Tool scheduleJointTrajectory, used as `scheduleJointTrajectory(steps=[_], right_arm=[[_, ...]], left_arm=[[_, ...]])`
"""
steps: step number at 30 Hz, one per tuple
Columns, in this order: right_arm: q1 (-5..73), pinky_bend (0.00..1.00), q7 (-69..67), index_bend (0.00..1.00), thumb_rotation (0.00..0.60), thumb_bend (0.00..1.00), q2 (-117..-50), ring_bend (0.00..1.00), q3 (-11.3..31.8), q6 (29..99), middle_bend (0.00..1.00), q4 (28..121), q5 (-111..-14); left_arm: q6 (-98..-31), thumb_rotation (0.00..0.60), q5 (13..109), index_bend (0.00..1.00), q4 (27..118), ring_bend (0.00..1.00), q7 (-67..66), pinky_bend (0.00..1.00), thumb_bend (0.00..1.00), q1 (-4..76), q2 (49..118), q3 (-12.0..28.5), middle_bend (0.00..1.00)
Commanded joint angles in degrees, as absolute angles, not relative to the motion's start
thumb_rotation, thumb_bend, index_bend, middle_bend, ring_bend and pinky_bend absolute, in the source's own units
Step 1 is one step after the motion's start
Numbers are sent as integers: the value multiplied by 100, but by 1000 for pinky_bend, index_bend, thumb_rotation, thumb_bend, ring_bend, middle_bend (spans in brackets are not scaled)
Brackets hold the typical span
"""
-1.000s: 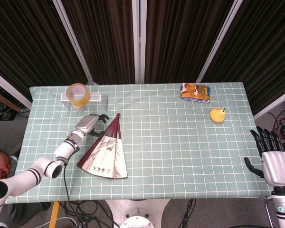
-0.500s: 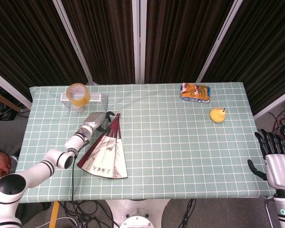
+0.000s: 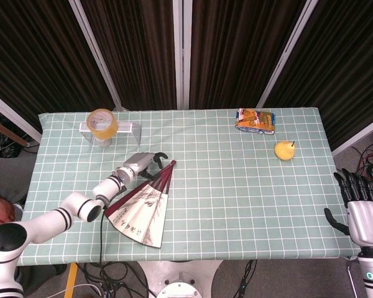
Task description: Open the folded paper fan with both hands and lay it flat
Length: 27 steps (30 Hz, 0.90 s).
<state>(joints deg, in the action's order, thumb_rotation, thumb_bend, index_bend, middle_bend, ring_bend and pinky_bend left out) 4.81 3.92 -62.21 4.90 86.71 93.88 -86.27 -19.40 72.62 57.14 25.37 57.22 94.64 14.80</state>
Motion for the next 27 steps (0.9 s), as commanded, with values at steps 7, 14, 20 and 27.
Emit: scheduleJointTrajectory(steps=[7,14,20,27], right_arm=[[541,0,294,0,555,249,-6283,0,482,8596,0,9299,-8680],[466,0,181,0,556,251,-6272,0,459,8706,0,9227,-8703],[419,0,100,0,557,255,-6263,0,452,8751,0,9185,-8690],[407,0,46,0,556,256,-6266,0,457,8748,0,9147,-8671]], left_arm=[[-1787,485,6482,247,6133,300,1550,379,248,5743,8880,1066,346],[-1802,424,5337,269,6288,303,982,415,215,6043,8971,731,346],[-2162,391,4382,294,6463,342,409,476,214,6409,9053,331,372],[-2696,391,3466,295,6716,350,-313,486,214,6761,9200,-44,377]])
